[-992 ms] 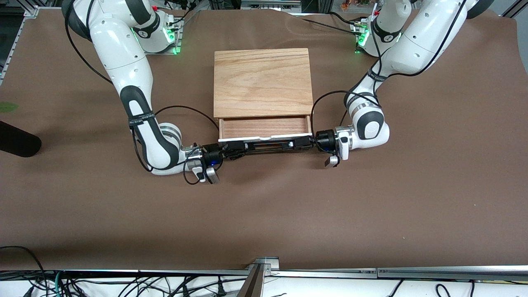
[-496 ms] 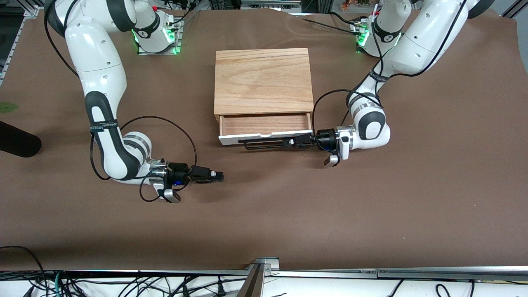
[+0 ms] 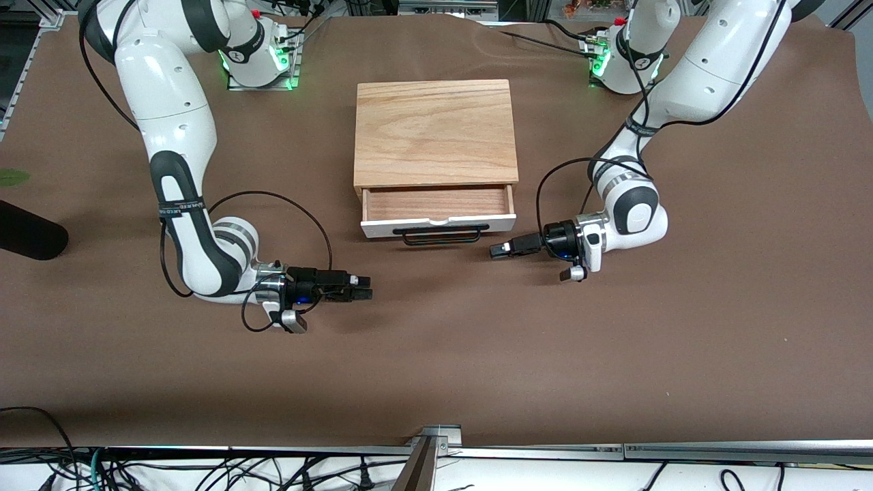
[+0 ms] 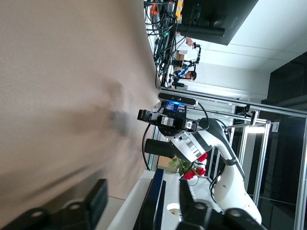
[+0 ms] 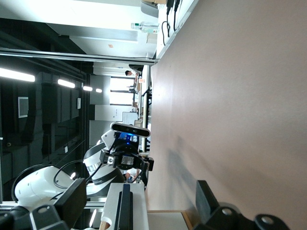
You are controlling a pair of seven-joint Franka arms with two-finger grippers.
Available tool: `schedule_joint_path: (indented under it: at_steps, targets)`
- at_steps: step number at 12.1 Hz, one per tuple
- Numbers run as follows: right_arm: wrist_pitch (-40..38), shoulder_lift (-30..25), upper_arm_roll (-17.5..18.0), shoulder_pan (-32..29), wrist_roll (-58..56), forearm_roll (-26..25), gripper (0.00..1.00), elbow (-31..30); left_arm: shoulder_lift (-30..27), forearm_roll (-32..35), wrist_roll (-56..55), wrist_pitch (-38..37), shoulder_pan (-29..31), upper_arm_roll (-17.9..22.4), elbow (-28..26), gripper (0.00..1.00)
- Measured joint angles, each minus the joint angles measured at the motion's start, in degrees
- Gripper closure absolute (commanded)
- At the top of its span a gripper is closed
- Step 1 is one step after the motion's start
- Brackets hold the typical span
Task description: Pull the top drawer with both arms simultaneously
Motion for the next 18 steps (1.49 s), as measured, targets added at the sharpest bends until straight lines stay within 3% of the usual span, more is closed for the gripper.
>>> schedule_joint_path:
  at_steps: [2, 5, 10, 13, 16, 18]
  targets:
    - [1.44, 0.0, -1.28, 0.06, 0.0, -2.76, 0.0, 0.25, -1.16, 1.61, -2.3, 0.09, 0.34, 0.42, 0.02, 0.0]
    - [3.3, 0.0, -4.13, 0.16, 0.27, -9.2, 0.0, 1.44, -6.59, 13.59, -11.33, 0.46, 3.2, 1.93, 0.15, 0.0]
    - [3.4, -3.3, -10.7, 0.13, 8.02, -27.48, 0.0, 4.45, -20.57, 41.9, -27.56, 0.51, 11.75, 2.9, -0.4, 0.0]
    - [3.4, -6.93, -12.45, 0.17, 13.1, -38.51, 0.0, 4.54, -31.14, 60.36, -34.92, -1.31, 14.23, 3.98, -2.61, 0.0]
    - [3.37, -9.62, -13.82, 0.21, 17.81, -48.35, 0.0, 4.56, -40.45, 79.09, -38.95, -10.21, 14.4, 7.14, -2.65, 0.0]
    - [3.09, -11.7, -14.02, 0.23, 23.17, -55.44, 0.0, 4.57, -43.38, 87.56, -39.06, -16.96, 14.45, 9.33, 1.09, 0.0]
